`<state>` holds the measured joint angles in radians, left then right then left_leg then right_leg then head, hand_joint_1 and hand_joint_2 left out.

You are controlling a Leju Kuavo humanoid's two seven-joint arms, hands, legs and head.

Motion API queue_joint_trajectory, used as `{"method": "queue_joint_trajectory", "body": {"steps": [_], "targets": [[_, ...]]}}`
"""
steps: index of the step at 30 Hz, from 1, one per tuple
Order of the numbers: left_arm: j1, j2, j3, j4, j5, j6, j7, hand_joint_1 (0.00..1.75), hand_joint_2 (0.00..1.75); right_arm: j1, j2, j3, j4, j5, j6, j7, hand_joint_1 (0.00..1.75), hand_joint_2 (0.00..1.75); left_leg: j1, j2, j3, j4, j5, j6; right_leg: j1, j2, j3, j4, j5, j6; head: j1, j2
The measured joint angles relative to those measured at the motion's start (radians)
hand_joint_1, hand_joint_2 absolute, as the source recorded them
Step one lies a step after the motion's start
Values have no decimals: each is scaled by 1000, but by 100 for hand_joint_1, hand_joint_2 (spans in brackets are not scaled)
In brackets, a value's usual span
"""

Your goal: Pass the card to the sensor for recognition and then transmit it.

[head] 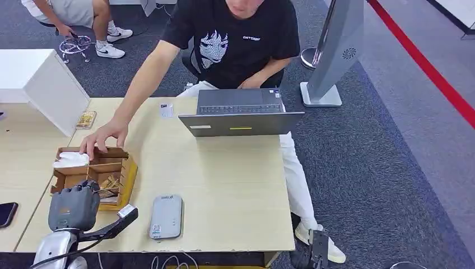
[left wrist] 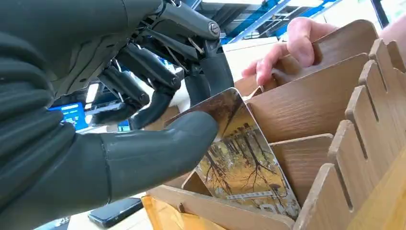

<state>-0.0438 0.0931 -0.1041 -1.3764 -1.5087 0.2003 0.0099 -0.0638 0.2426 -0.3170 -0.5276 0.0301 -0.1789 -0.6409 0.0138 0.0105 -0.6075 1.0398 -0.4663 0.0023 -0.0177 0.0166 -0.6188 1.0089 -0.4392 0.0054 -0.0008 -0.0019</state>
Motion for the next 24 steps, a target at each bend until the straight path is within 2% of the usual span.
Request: {"method": "queue_joint_trajectory", "body": {"steps": [13, 19, 24], "targets": [[-4, 21, 0, -72, 43, 0, 1, 175, 175, 0, 0, 2, 0, -9, -2, -3, 0, 175, 0, 0, 0, 0, 0, 0, 1, 0, 0, 0, 0, 0, 0, 0], [-67, 54, -1, -162, 68, -53, -1, 175, 175, -1, 0, 5, 0, -8, -2, -6, 0, 175, 1, 0, 0, 0, 1, -1, 1, 0, 0, 0, 1, -2, 0, 0], [-88, 67, -3, -194, 69, -55, -1, 175, 175, -1, 0, 8, 0, -8, -2, -8, 0, 175, 1, 0, 0, 0, 1, -2, 1, 0, -1, 0, 1, -2, 0, 0]]}}
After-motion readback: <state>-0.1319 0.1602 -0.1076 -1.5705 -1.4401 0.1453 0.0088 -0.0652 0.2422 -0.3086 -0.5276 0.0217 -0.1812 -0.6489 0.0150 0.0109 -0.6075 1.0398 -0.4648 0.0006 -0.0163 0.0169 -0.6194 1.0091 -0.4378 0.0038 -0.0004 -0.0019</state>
